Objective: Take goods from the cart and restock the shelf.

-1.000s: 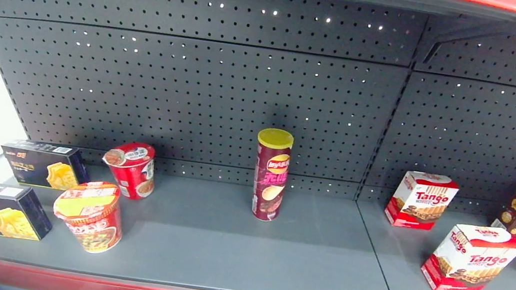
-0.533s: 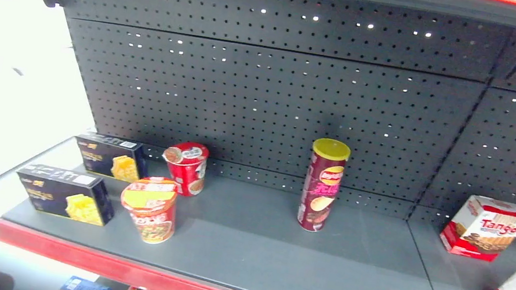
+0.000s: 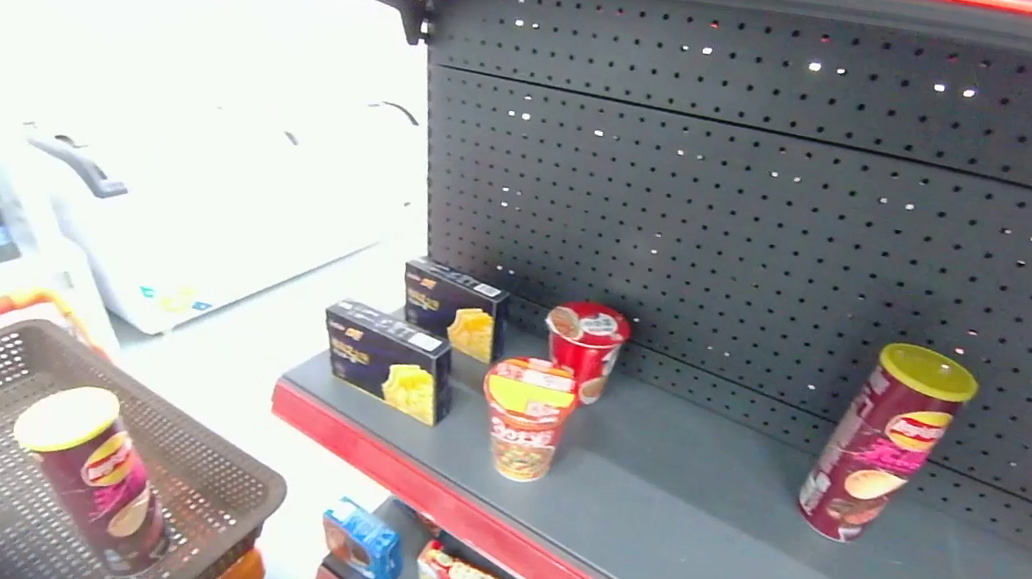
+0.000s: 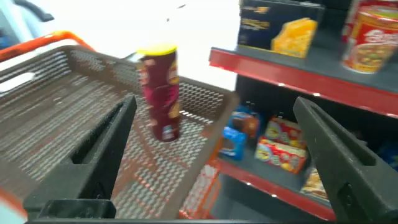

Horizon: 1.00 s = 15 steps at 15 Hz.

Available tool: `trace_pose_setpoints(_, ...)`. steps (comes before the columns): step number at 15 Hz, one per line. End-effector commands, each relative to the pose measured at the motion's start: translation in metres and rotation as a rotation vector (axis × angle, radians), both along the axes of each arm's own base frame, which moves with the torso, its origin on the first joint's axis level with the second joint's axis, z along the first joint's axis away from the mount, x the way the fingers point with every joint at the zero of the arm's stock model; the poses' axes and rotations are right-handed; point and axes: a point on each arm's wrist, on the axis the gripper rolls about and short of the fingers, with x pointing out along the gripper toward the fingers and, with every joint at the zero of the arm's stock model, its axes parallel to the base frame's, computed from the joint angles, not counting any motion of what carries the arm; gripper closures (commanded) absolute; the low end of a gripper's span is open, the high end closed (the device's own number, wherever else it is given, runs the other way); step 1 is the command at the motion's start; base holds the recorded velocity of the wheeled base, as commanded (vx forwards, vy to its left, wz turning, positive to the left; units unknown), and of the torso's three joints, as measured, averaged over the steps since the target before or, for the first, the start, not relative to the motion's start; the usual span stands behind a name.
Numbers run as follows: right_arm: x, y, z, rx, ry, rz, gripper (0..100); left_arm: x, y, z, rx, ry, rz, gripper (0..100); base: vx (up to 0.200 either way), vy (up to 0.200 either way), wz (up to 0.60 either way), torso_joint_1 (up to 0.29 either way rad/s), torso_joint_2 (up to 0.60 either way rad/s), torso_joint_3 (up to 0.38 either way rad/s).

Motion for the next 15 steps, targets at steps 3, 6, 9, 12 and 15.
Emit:
trace_pose_setpoints(3,0.0000,0.0000,0.0003,0.001,0.000,0.000,0,0.0000,0.0000,0.0000,0.000,0.000,0.000,0,0.000,0.000,0.60,0.006,0.00,0.002)
trace_pose_setpoints(6,0.0001,0.0000,-0.0001,0.001,0.002,0.000,0,0.0000,0.0000,0.0006,0.000,-0.002,-0.001,0,0.000,0.000,0.40,0.002,0.00,0.003)
trace_pose_setpoints(9,0.0000,0.0000,0.0003,0.001,0.000,0.000,0,0.0000,0.0000,0.0006,0.000,-0.002,-0.001,0,0.000,0.000,0.00,0.000,0.00,0.000)
trace_pose_setpoints(12,0.0000,0.0000,0.0003,-0.001,0.000,0.000,0,0.0000,0.0000,0.0006,0.000,-0.002,-0.001,0,0.000,0.000,0.00,0.000,0.00,0.000)
trace_pose_setpoints(15,0.0000,0.0000,0.0003,-0.001,0.000,0.000,0,0.0000,-0.0002,0.0009,0.003,0.000,-0.010,0,0.000,0.000,0.00,0.000,0.00,0.000)
